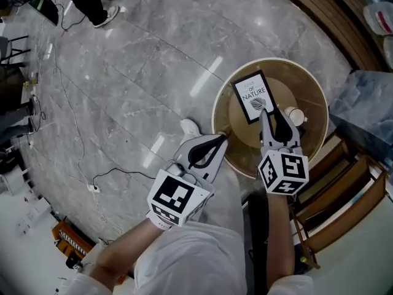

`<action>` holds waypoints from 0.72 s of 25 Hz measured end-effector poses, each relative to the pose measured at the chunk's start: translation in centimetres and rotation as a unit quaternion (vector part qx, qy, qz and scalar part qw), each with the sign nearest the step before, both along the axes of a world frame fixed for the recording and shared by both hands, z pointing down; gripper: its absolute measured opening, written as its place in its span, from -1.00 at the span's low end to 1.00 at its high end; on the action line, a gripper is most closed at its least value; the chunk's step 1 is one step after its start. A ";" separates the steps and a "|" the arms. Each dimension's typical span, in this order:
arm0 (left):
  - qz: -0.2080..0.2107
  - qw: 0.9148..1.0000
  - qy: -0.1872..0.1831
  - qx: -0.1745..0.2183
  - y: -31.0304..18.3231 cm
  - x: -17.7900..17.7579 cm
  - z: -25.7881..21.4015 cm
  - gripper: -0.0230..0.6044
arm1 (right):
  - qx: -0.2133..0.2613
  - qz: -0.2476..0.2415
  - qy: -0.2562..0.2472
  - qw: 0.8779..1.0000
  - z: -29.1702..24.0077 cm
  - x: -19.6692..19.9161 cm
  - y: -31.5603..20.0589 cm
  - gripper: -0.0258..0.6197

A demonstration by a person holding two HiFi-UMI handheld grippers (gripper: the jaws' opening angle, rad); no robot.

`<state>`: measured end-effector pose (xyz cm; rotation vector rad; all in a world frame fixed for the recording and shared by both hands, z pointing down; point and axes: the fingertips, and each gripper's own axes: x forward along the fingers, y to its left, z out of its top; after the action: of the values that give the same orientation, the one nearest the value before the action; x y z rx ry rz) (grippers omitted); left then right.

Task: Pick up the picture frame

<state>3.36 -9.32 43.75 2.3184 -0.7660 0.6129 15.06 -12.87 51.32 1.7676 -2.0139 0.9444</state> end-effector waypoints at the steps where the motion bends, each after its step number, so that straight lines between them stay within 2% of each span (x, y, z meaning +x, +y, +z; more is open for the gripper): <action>1: -0.002 1.000 -0.001 -0.002 -0.5 0.2 0.8 -0.92 | -0.005 -0.001 0.003 1.000 0.9 0.4 -0.6 -0.64; 4: -0.007 1.000 -0.006 0.001 -2.3 0.7 3.8 -0.92 | -0.014 -0.003 0.016 1.000 4.2 1.4 -2.7 -0.64; 10: -0.007 1.000 -0.013 -0.022 -2.8 0.8 9.9 -0.92 | -0.064 -0.002 0.040 0.997 11.7 2.2 -4.0 -0.64; 14: -0.025 0.999 0.002 -0.042 -4.2 1.3 13.5 -0.92 | -0.084 -0.005 0.051 0.995 15.9 2.8 -5.2 -0.64; 18: -0.036 0.998 0.001 -0.051 -5.0 1.2 17.3 -0.92 | -0.095 -0.012 0.069 0.993 19.4 3.3 -6.4 -0.64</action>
<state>4.60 -14.35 61.08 2.1885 -0.7961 0.6037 18.38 -19.29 70.73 1.6545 -1.7933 0.9456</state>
